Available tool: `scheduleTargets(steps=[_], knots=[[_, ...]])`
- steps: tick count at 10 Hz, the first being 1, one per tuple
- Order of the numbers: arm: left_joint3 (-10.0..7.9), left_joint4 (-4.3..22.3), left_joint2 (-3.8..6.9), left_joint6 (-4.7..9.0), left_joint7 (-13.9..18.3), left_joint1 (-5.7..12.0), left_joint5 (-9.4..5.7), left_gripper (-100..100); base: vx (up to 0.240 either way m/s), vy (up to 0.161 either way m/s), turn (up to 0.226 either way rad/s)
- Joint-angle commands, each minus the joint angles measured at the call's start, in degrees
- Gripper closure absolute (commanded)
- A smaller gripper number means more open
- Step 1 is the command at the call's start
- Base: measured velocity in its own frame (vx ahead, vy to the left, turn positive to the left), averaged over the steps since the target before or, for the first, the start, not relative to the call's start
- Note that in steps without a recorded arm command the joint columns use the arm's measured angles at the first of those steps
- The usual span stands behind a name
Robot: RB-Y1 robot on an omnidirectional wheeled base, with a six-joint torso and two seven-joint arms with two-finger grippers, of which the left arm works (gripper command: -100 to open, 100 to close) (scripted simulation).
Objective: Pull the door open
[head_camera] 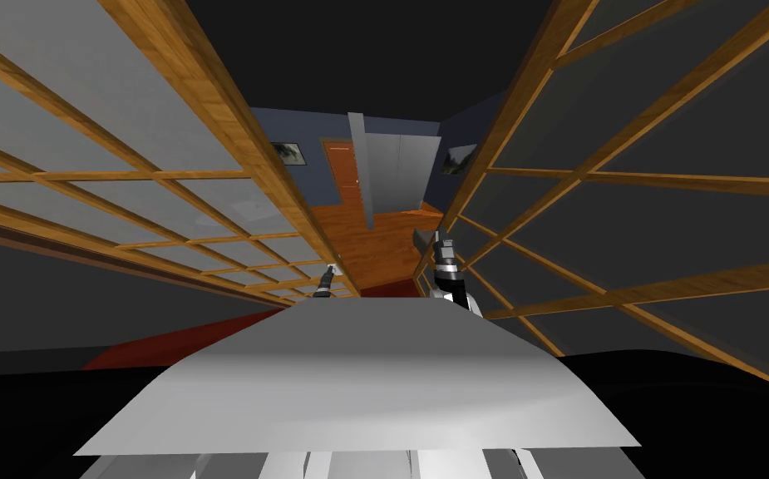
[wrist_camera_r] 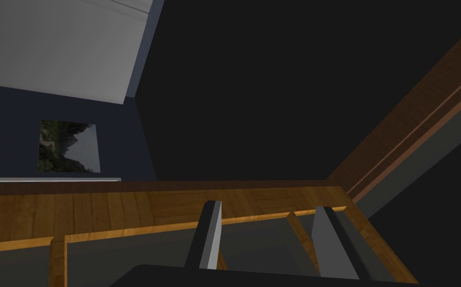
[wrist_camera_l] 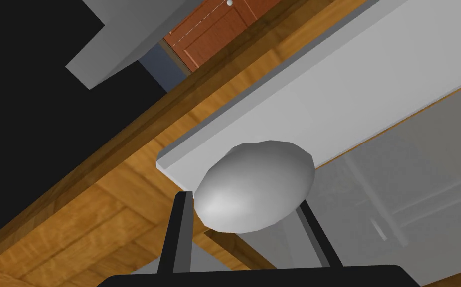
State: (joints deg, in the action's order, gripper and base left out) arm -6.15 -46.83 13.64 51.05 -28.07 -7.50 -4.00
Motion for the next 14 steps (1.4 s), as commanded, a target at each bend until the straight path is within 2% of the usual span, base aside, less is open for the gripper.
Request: scheduleTargets(steps=[1,4,5,6,9,10,11,12,13,14], knots=[[1.63,0.5,-0.82,0.06,2.9,0.65,-0.47,100,-0.020,0.007,0.005],[2.79,0.8,-0.52,0.08,7.0,1.01,-1.96,100,-0.036,0.011,-0.018],[2.79,0.8,-0.52,0.08,7.4,1.01,-1.96,100,-0.015,0.009,0.004],[3.39,0.9,-0.36,0.09,9.6,1.20,-2.74,100,-0.026,0.014,-0.023],[4.01,1.0,-0.20,0.10,12.2,1.40,-3.53,100,-0.021,0.001,-0.016],[4.62,1.1,-0.04,0.11,14.4,1.59,-4.32,100,-0.025,0.007,0.004],[4.62,1.1,-0.04,0.11,14.5,1.59,-4.32,100,-0.019,0.007,-0.014],[5.23,1.2,0.12,0.13,16.8,1.79,-5.12,100,-0.018,0.017,-0.031],[5.23,1.2,0.12,0.13,16.9,1.79,-5.12,100,-0.015,0.013,-0.008],[5.85,1.3,0.28,0.14,19.1,1.98,-5.91,100,-0.034,0.007,0.014]])
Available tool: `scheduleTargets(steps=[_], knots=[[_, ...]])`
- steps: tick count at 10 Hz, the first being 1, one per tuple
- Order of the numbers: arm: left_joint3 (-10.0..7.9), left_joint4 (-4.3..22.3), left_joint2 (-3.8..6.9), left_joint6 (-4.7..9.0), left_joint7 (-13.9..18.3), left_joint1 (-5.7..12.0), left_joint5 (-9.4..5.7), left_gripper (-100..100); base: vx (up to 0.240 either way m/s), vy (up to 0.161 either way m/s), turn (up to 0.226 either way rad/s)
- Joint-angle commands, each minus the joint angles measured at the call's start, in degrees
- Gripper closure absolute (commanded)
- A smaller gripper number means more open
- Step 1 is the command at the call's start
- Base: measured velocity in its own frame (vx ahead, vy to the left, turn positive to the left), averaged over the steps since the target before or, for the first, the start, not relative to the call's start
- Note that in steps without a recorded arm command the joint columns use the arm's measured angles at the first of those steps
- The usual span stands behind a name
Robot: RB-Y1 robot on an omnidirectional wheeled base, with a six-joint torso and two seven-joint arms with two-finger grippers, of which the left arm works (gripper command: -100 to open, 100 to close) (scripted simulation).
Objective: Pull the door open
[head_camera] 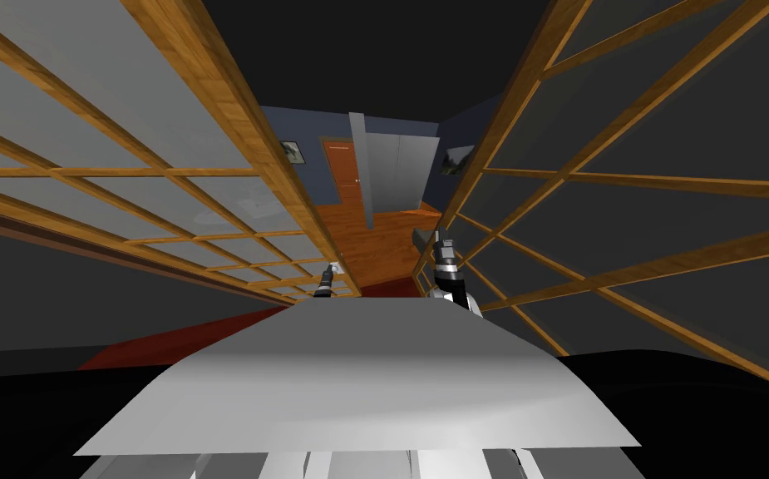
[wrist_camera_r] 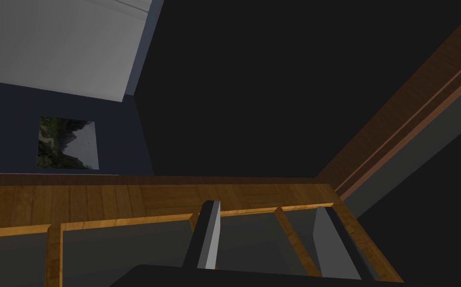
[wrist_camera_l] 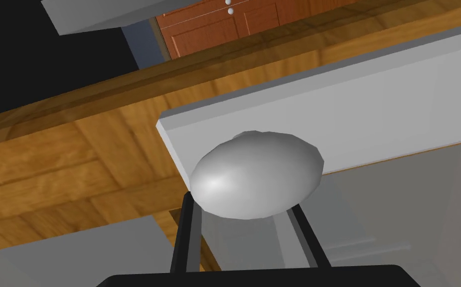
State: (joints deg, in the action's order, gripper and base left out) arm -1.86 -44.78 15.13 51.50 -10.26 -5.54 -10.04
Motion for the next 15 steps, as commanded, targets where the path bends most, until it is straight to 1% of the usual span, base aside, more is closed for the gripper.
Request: scheduleTargets(steps=[1,2,3,4,5,6,7,8,9,10,11,13,14,15], knots=[[2.17,-0.6,-1.06,-0.30,2.9,0.22,-0.66,100,-0.048,0.017,-0.036],[2.17,-0.6,-1.06,-0.30,3.9,0.22,-0.66,100,-0.036,0.004,-0.029],[2.80,-0.5,-0.89,-0.29,5.5,0.42,-1.48,100,-0.023,-0.001,-0.008],[2.80,-0.5,-0.89,-0.29,6.2,0.42,-1.48,100,-0.017,0.010,0.010],[3.43,-0.4,-0.73,-0.27,8.2,0.62,-2.29,100,-0.025,0.009,-0.036],[3.43,-0.4,-0.73,-0.27,8.6,0.62,-2.29,100,-0.025,0.000,-0.032],[4.07,-0.2,-0.56,-0.26,10.7,0.82,-3.11,100,-0.022,0.007,-0.009],[4.07,-0.2,-0.56,-0.26,11.0,0.82,-3.11,100,-0.025,0.011,-0.002],[4.70,-0.1,-0.40,-0.25,13.4,1.02,-3.92,100,-0.028,0.017,-0.010],[4.70,-0.1,-0.40,-0.25,13.4,1.02,-3.92,100,-0.021,0.010,-0.031],[5.33,0.0,-0.24,-0.24,15.8,1.22,-4.74,100,-0.021,0.017,-0.017],[5.33,0.0,-0.24,-0.24,15.8,1.22,-4.74,100,-0.025,0.002,0.002],[5.96,0.1,-0.07,-0.23,18.2,1.42,-5.55,100,-0.017,-0.002,-0.022],[5.96,0.1,-0.07,-0.23,18.2,1.42,-5.55,100,-0.017,0.003,0.008]])
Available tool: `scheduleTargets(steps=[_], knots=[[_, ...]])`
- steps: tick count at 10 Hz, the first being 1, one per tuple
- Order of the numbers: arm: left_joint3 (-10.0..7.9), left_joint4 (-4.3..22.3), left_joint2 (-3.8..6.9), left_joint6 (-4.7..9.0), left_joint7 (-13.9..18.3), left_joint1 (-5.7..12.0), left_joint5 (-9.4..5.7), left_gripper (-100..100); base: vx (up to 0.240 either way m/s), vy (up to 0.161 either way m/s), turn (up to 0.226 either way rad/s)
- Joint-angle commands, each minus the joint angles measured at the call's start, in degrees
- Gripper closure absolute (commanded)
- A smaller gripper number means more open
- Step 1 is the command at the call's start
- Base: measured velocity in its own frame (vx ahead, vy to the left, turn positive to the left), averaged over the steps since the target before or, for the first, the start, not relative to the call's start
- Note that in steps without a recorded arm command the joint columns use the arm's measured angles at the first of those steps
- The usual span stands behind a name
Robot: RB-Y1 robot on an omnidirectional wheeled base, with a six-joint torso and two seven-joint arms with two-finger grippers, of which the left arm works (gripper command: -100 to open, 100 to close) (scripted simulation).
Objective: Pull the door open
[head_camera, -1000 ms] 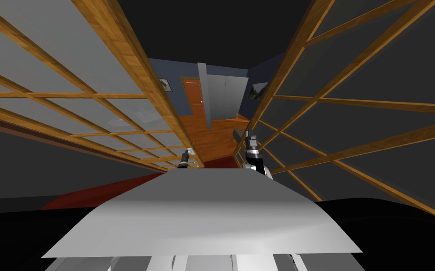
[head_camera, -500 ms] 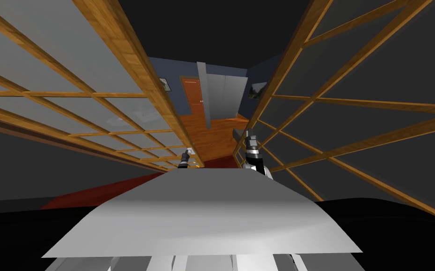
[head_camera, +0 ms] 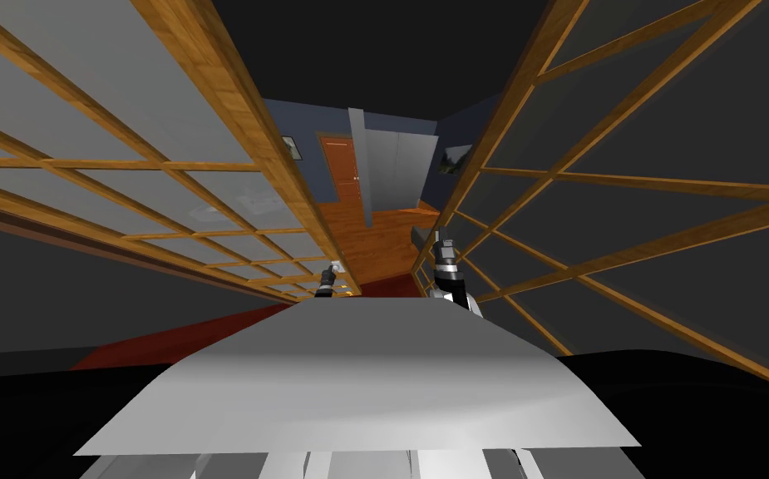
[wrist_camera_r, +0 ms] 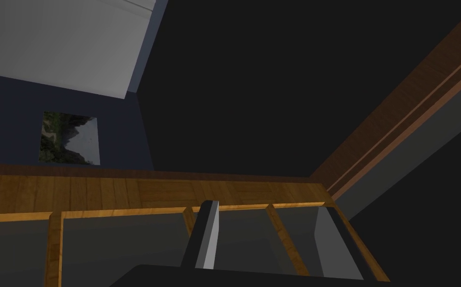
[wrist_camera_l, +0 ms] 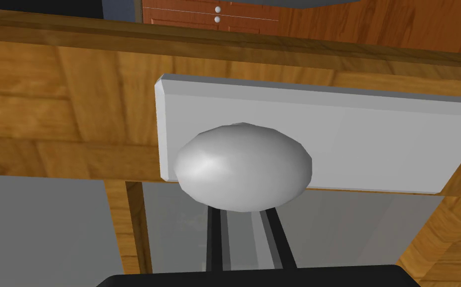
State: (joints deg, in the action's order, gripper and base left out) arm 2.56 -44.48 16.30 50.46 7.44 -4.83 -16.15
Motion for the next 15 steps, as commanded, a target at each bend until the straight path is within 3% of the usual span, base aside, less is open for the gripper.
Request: scheduleTargets(steps=[1,3,4,7,8,9,10,14,15], knots=[[2.17,-0.1,-1.08,0.82,2.9,0.91,-0.26,100,-0.028,0.000,-0.019],[2.17,-0.1,-1.08,0.82,2.9,0.91,-0.26,100,-0.013,0.000,-0.012],[2.80,0.0,-0.91,0.83,5.3,1.11,-1.07,100,-0.005,0.008,-0.016],[2.80,0.1,-0.91,0.83,5.3,1.11,-1.07,100,-0.014,0.007,-0.006],[3.43,0.2,-0.75,0.84,7.7,1.31,-1.88,100,-0.018,0.003,-0.036],[3.43,0.2,-0.75,0.84,7.7,1.31,-1.88,100,-0.016,0.008,-0.008],[2.45,1.5,0.63,0.62,9.9,0.98,-3.31,-100,-0.033,0.034,0.015],[3.55,0.9,0.46,0.50,15.7,1.02,-5.87,-100,-0.061,0.016,-0.029],[3.55,0.9,0.46,0.50,16.5,1.02,-5.87,-100,-0.052,0.011,-0.026]])
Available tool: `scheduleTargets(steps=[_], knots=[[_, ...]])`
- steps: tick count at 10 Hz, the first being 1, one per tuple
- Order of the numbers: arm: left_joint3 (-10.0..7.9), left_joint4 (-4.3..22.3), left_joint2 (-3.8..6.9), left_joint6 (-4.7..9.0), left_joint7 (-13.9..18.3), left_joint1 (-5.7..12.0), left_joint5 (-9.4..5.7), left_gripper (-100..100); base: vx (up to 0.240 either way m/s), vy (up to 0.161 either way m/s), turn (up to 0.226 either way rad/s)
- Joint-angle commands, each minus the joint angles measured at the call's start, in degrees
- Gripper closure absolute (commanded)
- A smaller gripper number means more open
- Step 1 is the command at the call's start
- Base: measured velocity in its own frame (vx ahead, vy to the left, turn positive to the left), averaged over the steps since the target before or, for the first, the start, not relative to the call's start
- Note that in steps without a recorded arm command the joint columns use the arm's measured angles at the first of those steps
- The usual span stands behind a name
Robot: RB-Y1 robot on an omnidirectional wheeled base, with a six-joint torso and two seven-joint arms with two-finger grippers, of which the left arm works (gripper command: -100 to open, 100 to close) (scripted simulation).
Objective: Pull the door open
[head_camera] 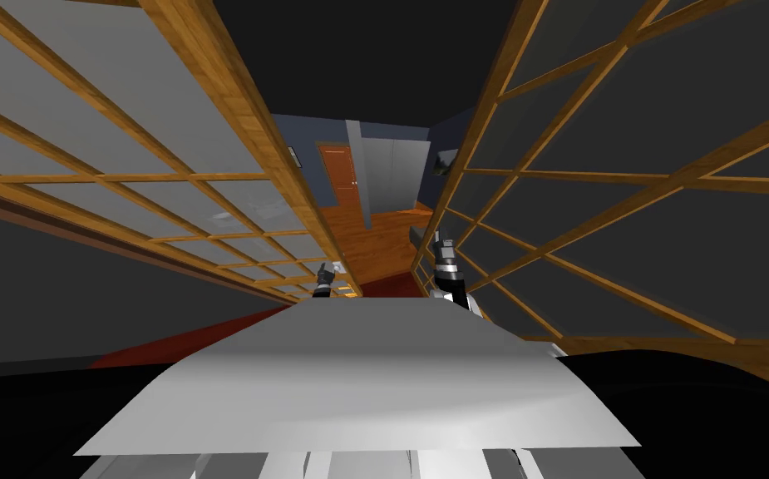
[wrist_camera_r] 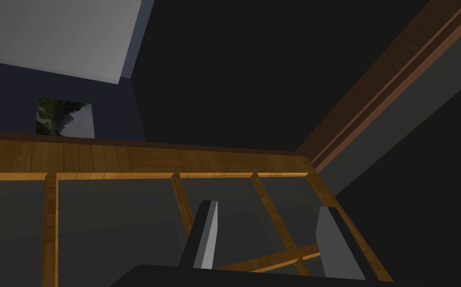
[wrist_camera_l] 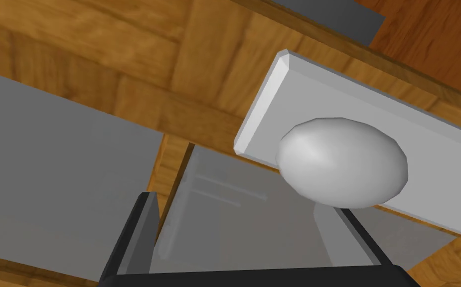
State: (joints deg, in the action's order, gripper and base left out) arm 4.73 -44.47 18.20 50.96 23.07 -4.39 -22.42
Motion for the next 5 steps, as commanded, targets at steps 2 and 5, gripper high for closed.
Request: scheduleTargets(steps=[2,5], knots=[[1.73,0.8,-1.49,-0.04,2.9,0.58,-0.41,-100,-0.039,0.009,-0.022],[2.55,0.4,-1.62,-0.13,7.1,0.61,-2.30,-100,-0.039,0.007,-0.038]])
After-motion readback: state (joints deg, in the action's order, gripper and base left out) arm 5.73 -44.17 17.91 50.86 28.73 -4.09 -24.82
